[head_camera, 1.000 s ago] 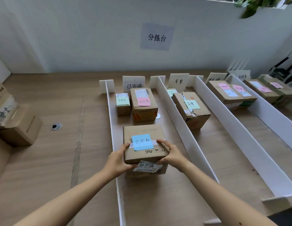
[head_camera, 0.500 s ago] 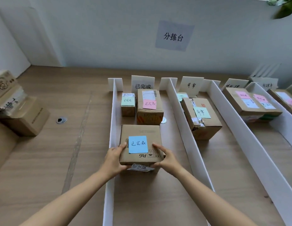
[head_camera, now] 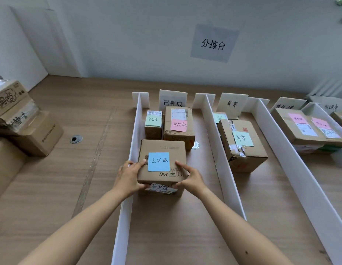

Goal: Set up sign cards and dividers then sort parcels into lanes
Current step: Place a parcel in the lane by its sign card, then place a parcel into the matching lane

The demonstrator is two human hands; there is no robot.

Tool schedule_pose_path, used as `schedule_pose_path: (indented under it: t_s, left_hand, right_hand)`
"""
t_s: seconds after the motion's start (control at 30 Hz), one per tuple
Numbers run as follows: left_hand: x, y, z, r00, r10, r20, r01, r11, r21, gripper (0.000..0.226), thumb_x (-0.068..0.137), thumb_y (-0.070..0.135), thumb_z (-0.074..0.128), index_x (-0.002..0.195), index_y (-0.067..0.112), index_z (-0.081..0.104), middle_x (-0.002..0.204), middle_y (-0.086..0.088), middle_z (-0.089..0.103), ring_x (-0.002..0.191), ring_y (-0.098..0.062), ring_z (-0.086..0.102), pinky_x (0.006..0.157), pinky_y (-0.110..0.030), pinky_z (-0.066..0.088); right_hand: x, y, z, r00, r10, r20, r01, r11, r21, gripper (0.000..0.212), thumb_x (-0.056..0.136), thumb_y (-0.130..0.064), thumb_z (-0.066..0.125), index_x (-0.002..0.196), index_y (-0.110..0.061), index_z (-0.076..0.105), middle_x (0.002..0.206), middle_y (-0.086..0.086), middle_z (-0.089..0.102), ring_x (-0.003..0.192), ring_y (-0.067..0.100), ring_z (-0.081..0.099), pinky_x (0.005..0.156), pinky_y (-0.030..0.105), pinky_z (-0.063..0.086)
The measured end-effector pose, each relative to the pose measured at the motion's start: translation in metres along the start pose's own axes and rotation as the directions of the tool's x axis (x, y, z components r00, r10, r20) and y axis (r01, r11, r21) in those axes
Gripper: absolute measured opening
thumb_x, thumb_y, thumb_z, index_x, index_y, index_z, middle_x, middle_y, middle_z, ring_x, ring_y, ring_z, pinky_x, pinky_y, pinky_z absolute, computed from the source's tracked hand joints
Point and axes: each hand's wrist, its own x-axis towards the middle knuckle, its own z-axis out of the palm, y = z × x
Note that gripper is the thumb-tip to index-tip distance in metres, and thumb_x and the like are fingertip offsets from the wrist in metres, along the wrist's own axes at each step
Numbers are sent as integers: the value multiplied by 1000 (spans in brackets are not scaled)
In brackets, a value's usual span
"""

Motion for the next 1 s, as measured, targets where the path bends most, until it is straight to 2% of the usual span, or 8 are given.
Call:
schedule_pose_path:
  t_s: [0.2, 0.33, 0.47, 0.53, 0.67, 0.8, 1.0]
  left_hand:
    - [14, -8, 2, 999, -52, 6, 52, 998, -28, 101, 60, 49, 81, 146, 32, 30, 132, -4, 46, 129, -22, 27, 102, -34, 25]
    - [23, -10, 1, 998, -70, -1, 70, 997, -23, 102, 58, 51, 81, 145, 32, 32, 132, -4, 46, 130, -21, 26, 102, -33, 23]
    - [30, -10, -1, 997, -75, -7, 75, 997, -4, 101, 59, 50, 82, 146, 31, 32, 133, -3, 47, 131, -21, 24, 102, -31, 21]
    - [33, -11, -1, 996, -85, -19, 85, 996, -15, 102, 58, 48, 83, 145, 33, 34, 132, -4, 47, 131, -20, 25, 101, -30, 20]
    - [40, -10, -3, 994, -110, -14, 109, 994, -29, 102, 57, 45, 85, 144, 34, 34, 131, -3, 46, 132, -19, 23, 102, -30, 20]
    - [46, -8, -6, 989, -150, -4, 150, 986, -73, 102, 57, 40, 85, 144, 37, 32, 134, -6, 41, 133, -19, 21, 105, -31, 19]
    - [47, -4, -11, 987, -156, 26, 157, 987, -33, 98, 63, 39, 82, 146, 35, 29, 137, 1, 45, 133, -20, 23, 105, -33, 21]
  right_hand:
    - [11, -7, -1, 1000, -5, 6, 5, 1000, 7, 90, 54, 9, 84, 133, -25, 56, 121, 0, 60, 103, 11, 61, 87, 26, 55]
    - [18, -13, -3, 1000, -7, 27, 7, 1000, 16, 90, 56, 11, 84, 134, -22, 54, 122, 2, 58, 104, 12, 59, 84, 24, 56]
    - [23, -18, -5, 999, -12, 31, 11, 1000, 10, 89, 57, 13, 82, 136, -18, 53, 121, 2, 58, 101, 11, 57, 69, 7, 51]
    - [26, -19, -6, 999, -19, 32, 19, 1000, 10, 89, 58, 14, 81, 136, -17, 53, 119, 1, 58, 98, 9, 56, 65, 5, 48]
    - [35, -20, -5, 1000, -18, 22, 19, 1000, -5, 90, 55, 11, 83, 135, -20, 55, 119, -2, 60, 100, 8, 58, 73, 7, 50]
    - [43, -20, -4, 1000, -22, 21, 23, 1000, -10, 92, 53, 7, 85, 135, -23, 55, 122, -2, 61, 106, 11, 59, 92, 25, 52]
    - [45, -16, 0, 999, -46, 19, 46, 998, -43, 90, 57, 5, 82, 136, -27, 52, 123, -2, 58, 114, 15, 58, 94, 31, 53]
